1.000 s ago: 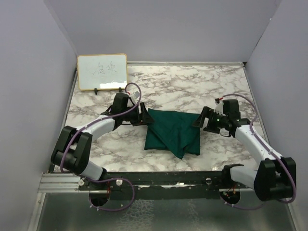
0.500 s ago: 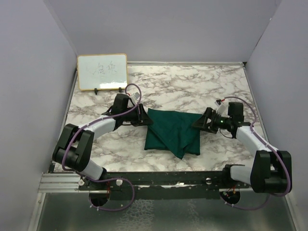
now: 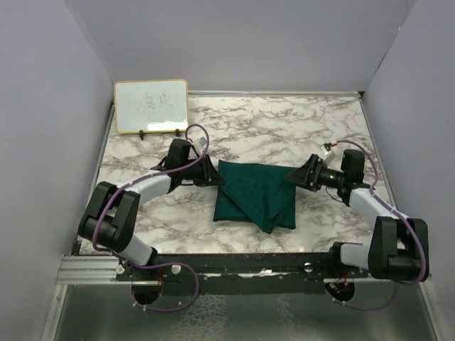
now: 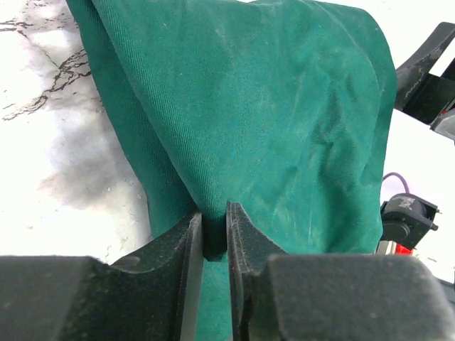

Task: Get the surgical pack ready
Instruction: Pack the surgical kit at the center of the board.

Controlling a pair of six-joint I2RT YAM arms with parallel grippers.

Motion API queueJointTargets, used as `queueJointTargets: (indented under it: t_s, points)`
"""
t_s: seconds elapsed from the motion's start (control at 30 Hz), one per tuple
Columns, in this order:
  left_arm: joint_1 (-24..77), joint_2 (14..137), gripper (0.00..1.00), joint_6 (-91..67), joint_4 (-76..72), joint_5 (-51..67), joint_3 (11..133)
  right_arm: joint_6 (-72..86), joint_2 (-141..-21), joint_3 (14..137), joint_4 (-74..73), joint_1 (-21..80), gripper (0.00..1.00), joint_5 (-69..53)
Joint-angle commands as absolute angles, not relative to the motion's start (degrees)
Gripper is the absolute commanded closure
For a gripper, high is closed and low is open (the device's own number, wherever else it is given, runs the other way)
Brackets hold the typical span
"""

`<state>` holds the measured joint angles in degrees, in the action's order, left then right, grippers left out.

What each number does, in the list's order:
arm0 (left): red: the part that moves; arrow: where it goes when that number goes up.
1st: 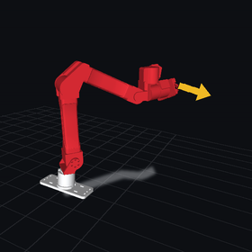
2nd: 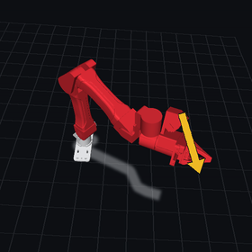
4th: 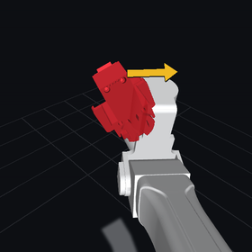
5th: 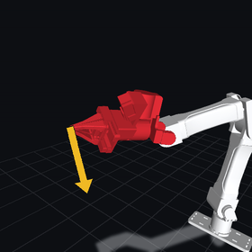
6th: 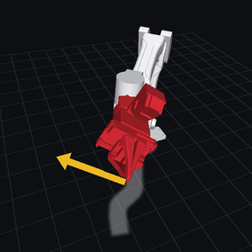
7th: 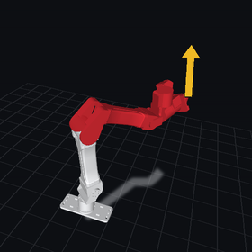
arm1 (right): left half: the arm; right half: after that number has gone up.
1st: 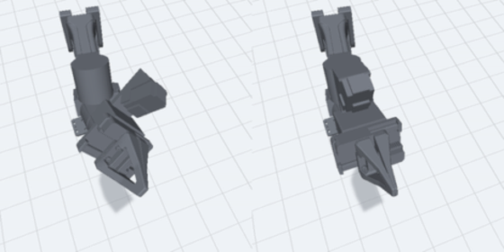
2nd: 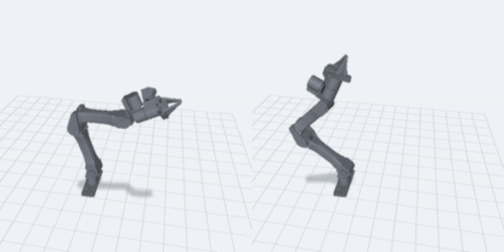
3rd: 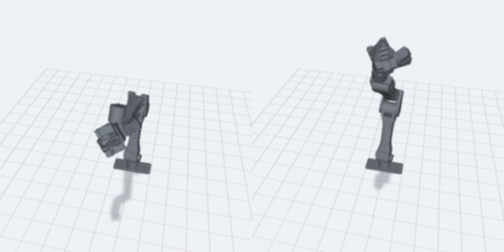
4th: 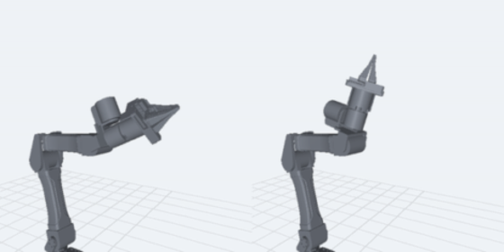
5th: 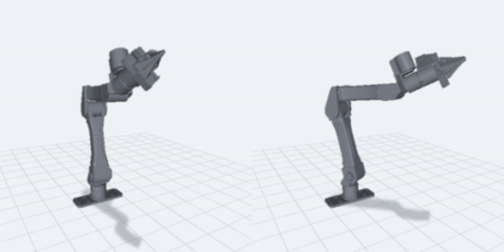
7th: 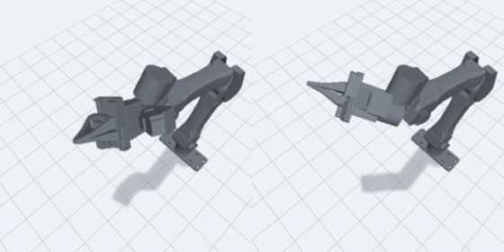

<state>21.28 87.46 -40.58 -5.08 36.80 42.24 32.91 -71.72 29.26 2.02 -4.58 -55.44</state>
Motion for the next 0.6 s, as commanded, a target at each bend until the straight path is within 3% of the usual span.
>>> queueJointTargets:
  t_s: [0.0,0.23,0.57]
  points:
    - [21.4,87.2,0.84,-40.4,-5.5,36.8,41.3,34.4,-68.7,28.9,0.0,-5.1,0.24,-61.4]
    - [21.4,86.3,1.00,-39.2,-3.0,36.0,42.1,32.7,-62.1,31.7,-20.8,-5.3,0.31,-55.4]
    - [21.4,85.2,1.00,-38.7,-2.0,36.0,41.5,30.7,-55.6,34.6,-27.1,-6.1,0.31,-48.2]
